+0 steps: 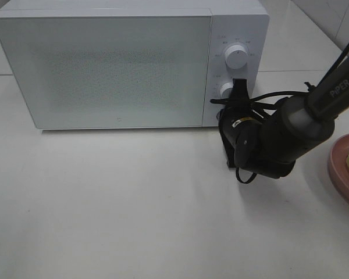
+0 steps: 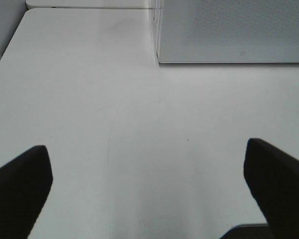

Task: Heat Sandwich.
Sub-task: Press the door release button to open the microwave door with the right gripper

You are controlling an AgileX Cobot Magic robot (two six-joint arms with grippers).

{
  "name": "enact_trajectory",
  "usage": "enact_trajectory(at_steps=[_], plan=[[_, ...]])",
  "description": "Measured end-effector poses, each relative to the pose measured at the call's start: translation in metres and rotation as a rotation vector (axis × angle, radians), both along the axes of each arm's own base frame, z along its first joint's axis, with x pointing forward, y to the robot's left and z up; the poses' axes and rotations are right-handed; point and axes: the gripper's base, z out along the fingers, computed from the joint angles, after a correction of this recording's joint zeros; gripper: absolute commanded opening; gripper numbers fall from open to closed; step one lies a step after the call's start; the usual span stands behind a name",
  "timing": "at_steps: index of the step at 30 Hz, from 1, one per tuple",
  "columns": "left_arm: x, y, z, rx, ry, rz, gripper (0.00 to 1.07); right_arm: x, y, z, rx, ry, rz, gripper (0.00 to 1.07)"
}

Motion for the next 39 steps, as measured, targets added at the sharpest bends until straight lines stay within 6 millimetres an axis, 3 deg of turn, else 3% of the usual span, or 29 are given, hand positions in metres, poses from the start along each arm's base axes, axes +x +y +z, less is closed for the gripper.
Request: enact_trajectory(at_steps=[7,39], plan=[[0.0,0.0,0.0,0.0,0.0,0.0,1.0,0.0091,0.0076,-0.0053,0.0,0.029,0.001,0.0],[0.0,0.0,0.0,0.0,0.0,0.0,1.0,0.0098,0.0091,-0.0028,-0.004,0.07,0.016,0.01]])
